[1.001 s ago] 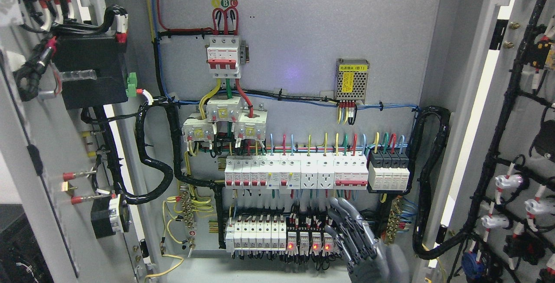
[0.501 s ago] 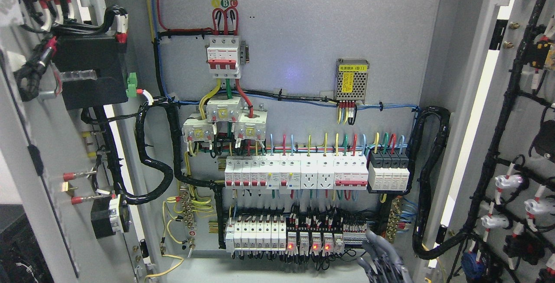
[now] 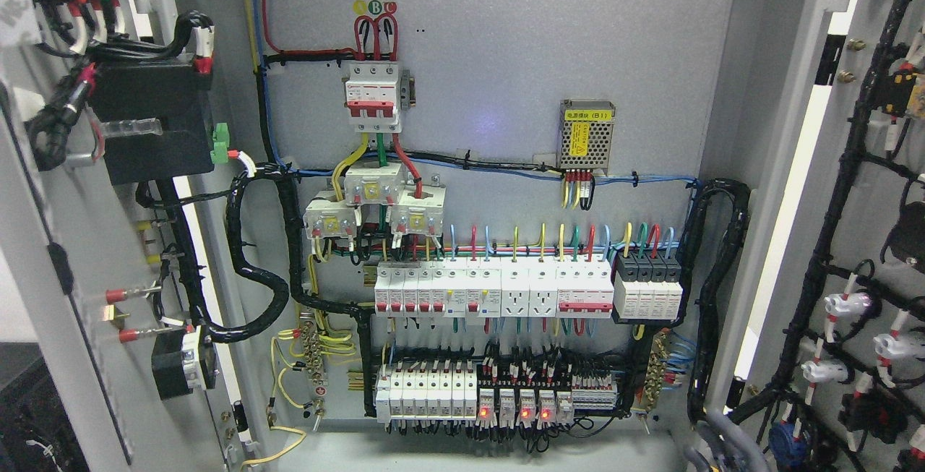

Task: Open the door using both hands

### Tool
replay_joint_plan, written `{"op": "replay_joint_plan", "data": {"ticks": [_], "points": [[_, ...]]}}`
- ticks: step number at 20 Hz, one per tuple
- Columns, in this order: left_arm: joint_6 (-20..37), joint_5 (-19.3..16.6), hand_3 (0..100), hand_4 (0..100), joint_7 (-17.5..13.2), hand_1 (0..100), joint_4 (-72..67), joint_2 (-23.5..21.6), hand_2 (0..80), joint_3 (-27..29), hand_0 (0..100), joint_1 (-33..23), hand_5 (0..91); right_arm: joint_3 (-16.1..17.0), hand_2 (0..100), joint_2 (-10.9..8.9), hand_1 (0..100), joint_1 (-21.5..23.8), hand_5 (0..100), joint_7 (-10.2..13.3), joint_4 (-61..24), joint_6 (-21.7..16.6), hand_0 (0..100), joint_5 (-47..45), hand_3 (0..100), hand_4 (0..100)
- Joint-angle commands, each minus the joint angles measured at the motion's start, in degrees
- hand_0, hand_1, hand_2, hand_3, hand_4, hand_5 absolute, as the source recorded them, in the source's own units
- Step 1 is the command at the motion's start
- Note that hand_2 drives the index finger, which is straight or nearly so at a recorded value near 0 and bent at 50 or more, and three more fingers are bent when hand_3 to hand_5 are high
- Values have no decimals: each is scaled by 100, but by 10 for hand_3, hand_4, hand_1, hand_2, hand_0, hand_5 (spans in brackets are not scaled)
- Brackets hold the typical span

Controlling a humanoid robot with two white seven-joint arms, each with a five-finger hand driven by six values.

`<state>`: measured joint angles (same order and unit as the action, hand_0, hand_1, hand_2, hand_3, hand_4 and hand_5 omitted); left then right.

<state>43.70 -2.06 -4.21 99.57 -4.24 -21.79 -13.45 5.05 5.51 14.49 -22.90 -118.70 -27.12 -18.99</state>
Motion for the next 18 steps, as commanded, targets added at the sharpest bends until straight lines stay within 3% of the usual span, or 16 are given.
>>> {"op": "replay_joint_plan", "data": {"ticks": [1,4,8,12,16,18], "points": [[1324,-278,0,0,16,0,721,-42,0,517,0,307,0,1033,0,-24,0,72,0,-3,-65,-38,0,-17,0,0],[1641,-278,0,0,16,0,809,125,0,1009,0,413,0,1305,0,-33,0,54,0,-3,-56,-38,0,-43,0,0],[2519,-269,0,0,25,0,897,169,0,1256,0,474,0,1551,0,-15,0,45,0,-56,-56,-38,0,-113,0,0],[2784,-234,0,0,34,0,1081,169,0,1493,0,483,0,1605,0,-6,0,10,0,-574,-48,-21,0,-666,0,0],[3012,-138,0,0,34,0,1144,161,0,1800,0,483,0,1614,0,-33,0,1,0,-680,-12,-12,0,-974,0,0],[3074,-23,0,0,34,0,1170,152,0,2037,0,483,0,1614,0,-42,0,-7,0,-977,-12,31,0,-1220,0,0]]}}
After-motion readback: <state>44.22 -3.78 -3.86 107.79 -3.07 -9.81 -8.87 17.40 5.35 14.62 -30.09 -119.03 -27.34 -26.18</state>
